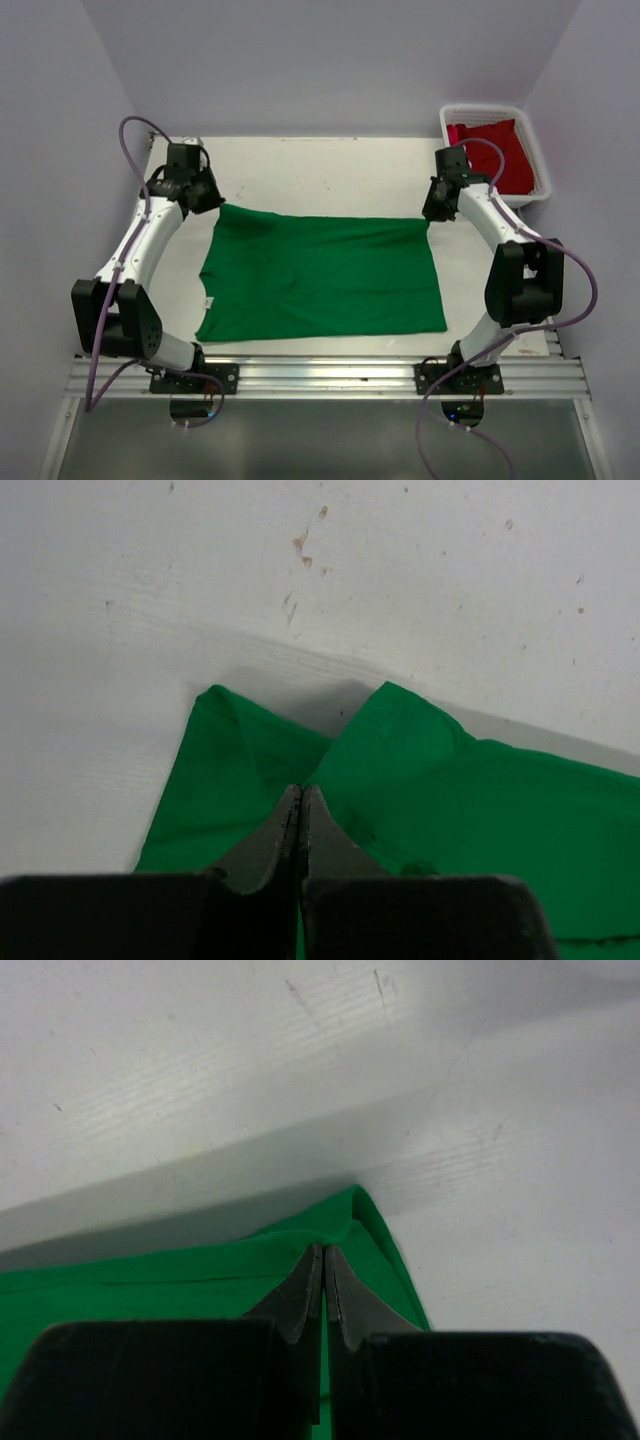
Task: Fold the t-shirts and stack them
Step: Grap the side of the flattened tshirt furthest away from the robot with both arms, then fold the other side of the tshirt into a rectangle
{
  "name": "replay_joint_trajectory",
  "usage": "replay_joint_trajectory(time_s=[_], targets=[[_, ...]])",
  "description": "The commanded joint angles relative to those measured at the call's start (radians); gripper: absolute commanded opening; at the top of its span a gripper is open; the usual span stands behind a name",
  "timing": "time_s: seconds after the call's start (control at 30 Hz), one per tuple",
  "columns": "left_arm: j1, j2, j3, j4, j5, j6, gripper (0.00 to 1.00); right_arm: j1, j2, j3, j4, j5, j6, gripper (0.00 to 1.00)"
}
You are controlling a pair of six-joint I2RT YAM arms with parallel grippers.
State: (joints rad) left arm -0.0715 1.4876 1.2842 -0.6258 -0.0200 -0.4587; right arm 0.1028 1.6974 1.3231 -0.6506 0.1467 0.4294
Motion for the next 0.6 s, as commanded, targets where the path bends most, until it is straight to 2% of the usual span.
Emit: replay_joint_trajectory(time_s=[0.0,0.27,0.57], targets=[[0.010,-0.085,-0.065,-0.052,0.015,0.028,0.00,-0.003,-0.084,-0.051,-0.053,0.037,0.000,0.00],[0.010,-0.222,-0.140,-0.161,0.015,0.037,0.00,-0.003,-0.197,-0.157,-0.104,0.060,0.003,0.00],[0.010,-0.334,-0.227,-0.253,0.049,0.037,0.00,-0.003,-0.239,-0.232,-0.124,0.063,0.011,0.00]])
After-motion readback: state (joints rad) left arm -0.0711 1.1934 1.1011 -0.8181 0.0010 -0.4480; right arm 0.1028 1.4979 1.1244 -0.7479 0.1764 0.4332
